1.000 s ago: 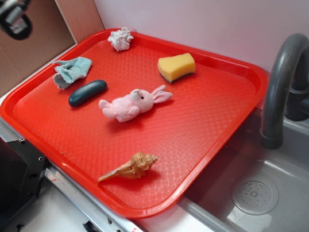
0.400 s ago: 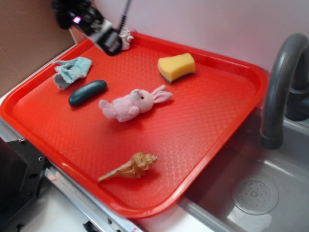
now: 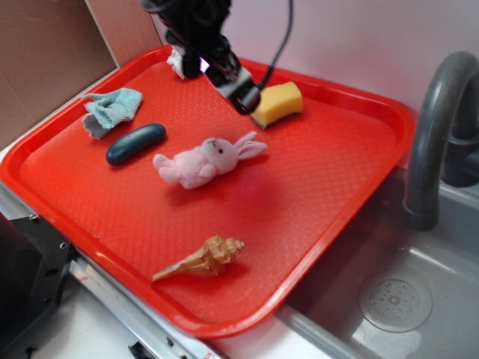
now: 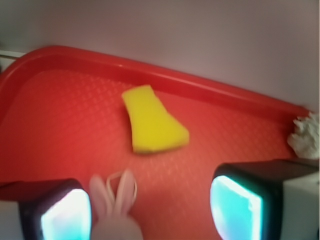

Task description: Grab the green sponge.

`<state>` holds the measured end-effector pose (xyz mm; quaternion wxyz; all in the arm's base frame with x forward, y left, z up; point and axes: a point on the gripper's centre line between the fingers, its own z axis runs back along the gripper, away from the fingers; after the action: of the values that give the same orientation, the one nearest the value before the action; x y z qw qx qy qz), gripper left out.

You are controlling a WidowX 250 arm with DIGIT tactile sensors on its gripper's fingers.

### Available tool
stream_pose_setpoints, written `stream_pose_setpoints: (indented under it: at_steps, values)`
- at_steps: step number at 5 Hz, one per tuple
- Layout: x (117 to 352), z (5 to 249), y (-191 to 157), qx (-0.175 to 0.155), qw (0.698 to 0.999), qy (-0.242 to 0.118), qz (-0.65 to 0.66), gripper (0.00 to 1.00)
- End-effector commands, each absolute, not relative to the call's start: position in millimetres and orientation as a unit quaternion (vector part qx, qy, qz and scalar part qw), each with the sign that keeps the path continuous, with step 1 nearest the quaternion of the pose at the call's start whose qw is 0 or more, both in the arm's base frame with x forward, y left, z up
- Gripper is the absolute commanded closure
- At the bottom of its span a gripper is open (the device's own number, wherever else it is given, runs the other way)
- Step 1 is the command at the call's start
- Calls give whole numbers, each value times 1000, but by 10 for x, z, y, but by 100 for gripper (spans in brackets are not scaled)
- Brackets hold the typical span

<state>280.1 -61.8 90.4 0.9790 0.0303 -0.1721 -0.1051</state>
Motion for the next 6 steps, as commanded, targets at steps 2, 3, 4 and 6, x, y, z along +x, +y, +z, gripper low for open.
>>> stream_pose_setpoints:
  at_steps: [2, 3, 4, 6]
  values:
    - [3237, 685, -653, 64, 975, -183, -110, 0]
    - [3300, 592, -648, 73, 975, -175, -117, 0]
    - [3360, 458, -674, 72, 977, -158, -124, 0]
    - [3432, 250, -684, 88, 980, -139, -110, 100]
